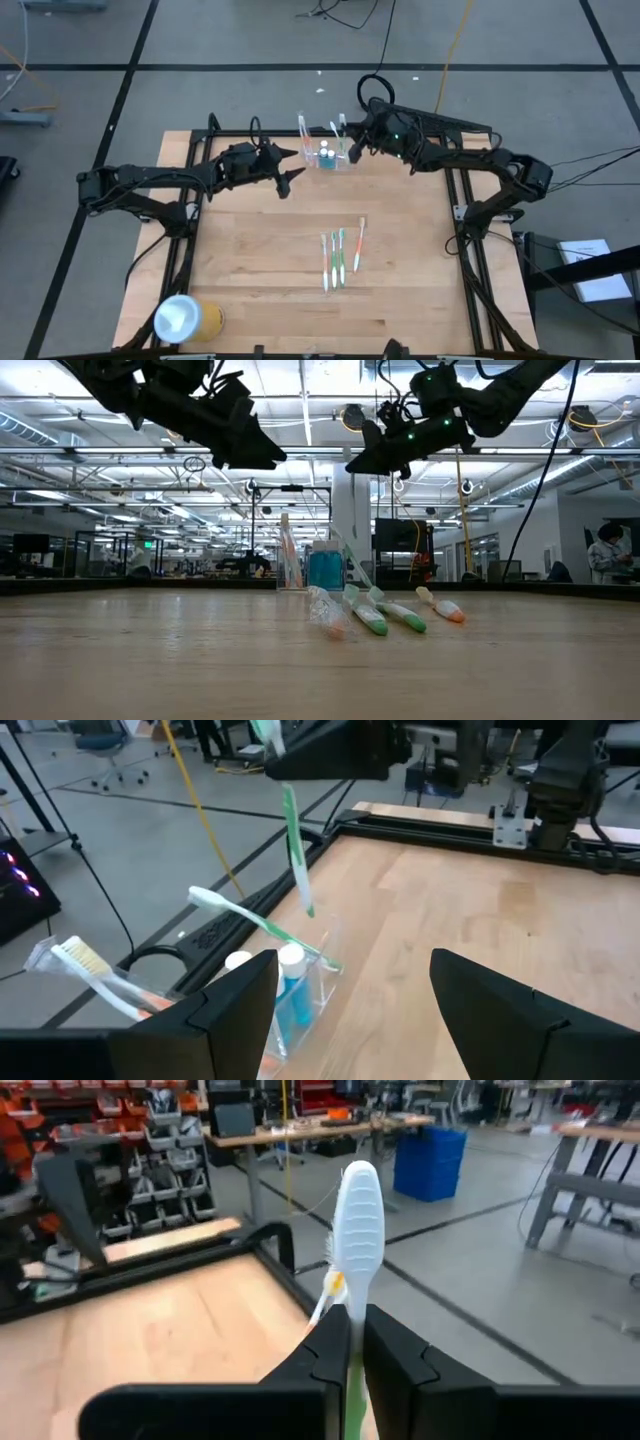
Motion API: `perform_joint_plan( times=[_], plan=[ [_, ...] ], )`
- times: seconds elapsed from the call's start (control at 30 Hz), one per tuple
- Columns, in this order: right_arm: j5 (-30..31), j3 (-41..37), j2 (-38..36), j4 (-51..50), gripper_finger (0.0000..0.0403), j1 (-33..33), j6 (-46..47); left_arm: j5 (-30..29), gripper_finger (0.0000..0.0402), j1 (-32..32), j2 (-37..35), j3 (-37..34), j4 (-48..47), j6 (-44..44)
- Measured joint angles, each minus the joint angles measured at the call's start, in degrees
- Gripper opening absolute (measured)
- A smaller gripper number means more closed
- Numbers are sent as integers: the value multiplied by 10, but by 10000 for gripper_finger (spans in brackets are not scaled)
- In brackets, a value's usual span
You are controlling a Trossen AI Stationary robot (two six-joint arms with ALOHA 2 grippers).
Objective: Pick & Place toothbrushing station
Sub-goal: Put the green toothbrush into the transparent organizer
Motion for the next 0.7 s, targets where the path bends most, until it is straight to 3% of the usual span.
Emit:
perform_joint_plan(
  times=[0.27,0.7],
  plan=[
    [2,0,24,-56,13,-20,1,0,271,0,0,0,-14,-3],
    [0,0,104,-42,13,-16,25,-1,271,0,0,0,-18,-24]
  ],
)
